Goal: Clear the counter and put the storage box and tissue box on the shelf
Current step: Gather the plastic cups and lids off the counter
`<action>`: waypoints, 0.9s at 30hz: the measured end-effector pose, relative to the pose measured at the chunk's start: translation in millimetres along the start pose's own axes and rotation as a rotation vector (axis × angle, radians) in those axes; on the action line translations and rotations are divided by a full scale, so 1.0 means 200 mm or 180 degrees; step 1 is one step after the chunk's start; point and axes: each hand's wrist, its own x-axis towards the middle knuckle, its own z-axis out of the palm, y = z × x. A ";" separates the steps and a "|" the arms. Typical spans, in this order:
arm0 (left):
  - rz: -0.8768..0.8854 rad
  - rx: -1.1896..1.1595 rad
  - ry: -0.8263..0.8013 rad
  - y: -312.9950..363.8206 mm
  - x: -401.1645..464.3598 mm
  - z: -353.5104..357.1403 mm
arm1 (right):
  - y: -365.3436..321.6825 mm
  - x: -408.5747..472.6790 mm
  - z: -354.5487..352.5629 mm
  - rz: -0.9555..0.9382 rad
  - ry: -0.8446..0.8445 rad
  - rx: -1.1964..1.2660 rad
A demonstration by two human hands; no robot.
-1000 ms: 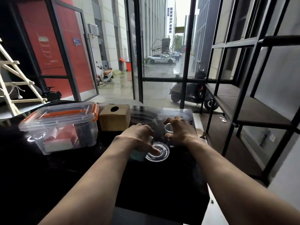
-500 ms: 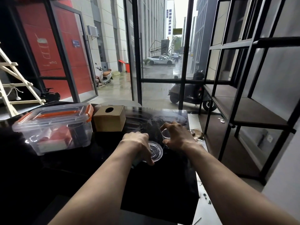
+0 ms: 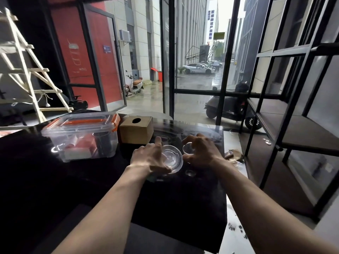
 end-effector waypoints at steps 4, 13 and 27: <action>-0.0038 -0.0440 0.0459 -0.04 -0.05 0.03 | -0.04 0.00 0.02 -0.0204 -0.0092 0.0273; -0.0005 -0.0738 0.0879 -0.22 -0.18 -0.05 | -0.23 -0.03 0.04 -0.0683 0.0059 0.0415; -0.0430 -0.1234 0.1531 -1.03 -0.69 -0.39 | -1.17 -0.04 0.36 -0.1455 0.0231 0.0493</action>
